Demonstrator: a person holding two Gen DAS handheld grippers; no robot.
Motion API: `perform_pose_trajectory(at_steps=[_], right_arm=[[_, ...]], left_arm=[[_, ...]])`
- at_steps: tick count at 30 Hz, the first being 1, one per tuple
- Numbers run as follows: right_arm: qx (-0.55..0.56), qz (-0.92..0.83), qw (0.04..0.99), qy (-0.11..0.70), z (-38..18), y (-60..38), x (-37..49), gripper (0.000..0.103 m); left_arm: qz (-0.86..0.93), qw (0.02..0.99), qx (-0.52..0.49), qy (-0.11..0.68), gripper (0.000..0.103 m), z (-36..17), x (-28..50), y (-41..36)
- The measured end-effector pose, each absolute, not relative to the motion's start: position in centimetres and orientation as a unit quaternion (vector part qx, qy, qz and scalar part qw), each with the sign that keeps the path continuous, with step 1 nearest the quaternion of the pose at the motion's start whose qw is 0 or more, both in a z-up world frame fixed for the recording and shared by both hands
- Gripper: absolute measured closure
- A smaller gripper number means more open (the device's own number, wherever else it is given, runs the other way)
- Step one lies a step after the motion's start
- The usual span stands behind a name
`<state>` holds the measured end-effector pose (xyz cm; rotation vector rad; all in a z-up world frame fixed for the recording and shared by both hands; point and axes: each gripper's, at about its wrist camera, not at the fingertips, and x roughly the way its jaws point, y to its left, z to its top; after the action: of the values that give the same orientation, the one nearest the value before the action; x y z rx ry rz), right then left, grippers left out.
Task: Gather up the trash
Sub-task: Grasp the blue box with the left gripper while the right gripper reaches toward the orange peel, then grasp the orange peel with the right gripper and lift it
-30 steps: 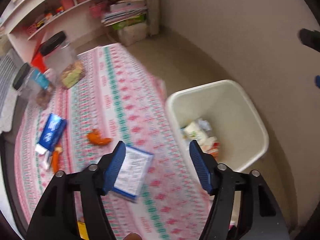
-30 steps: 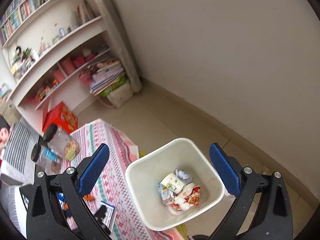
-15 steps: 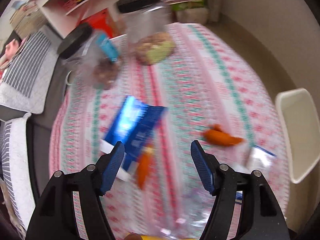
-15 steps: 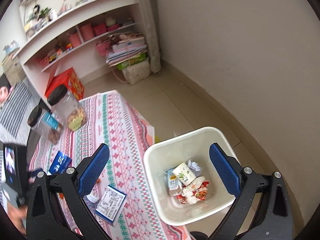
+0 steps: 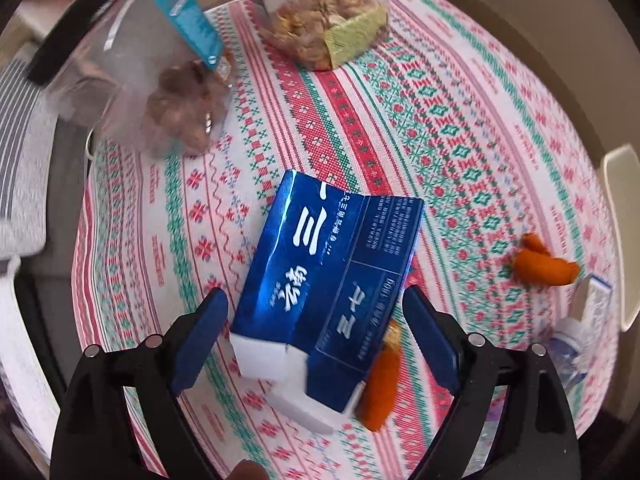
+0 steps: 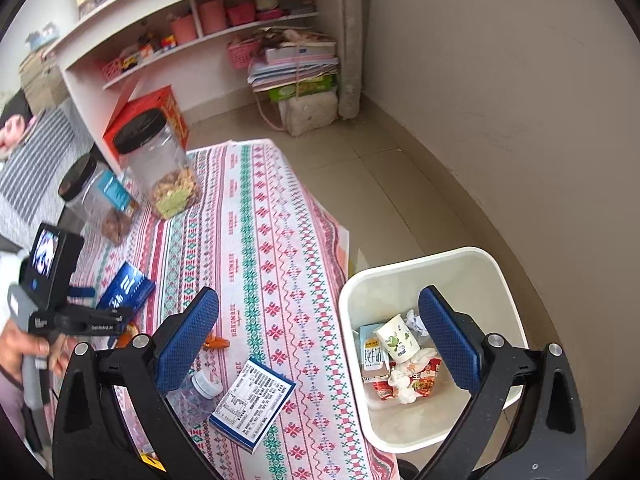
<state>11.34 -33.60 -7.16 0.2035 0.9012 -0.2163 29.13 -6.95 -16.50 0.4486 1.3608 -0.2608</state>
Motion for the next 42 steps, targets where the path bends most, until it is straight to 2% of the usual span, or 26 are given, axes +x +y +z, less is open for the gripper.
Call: perform_pose_trajectory(at_steps=[13, 20, 29, 35, 42], right_arm=[[0.075, -0.089, 0.88, 0.461, -8.6, -31.7, 12.7, 0.007], [0.062, -0.072, 0.874, 0.477, -9.7, -30.4, 13.0, 0.007], [0.034, -0.034, 0.867, 0.496, -10.9, -27.7, 12.8, 0.008], [0.059, -0.021, 0.858, 0.509, -12.0, -27.7, 13.3, 0.008], [0.032, 0.023, 0.85, 0.525, -15.5, -25.1, 16.2, 0.011]], left_arm=[[-0.142, 0.712, 0.249, 0.641, 0.011, -20.1, 31.7, -7.1], [-0.146, 0.737, 0.235, 0.617, 0.03, -19.2, 29.9, -6.2], [-0.108, 0.77, 0.127, 0.616, 0.044, -18.3, 27.0, -0.6], [-0.089, 0.787, 0.054, 0.608, 0.044, -17.4, 24.0, 3.4], [-0.059, 0.809, -0.021, 0.585, 0.044, -12.9, 18.9, 4.7]])
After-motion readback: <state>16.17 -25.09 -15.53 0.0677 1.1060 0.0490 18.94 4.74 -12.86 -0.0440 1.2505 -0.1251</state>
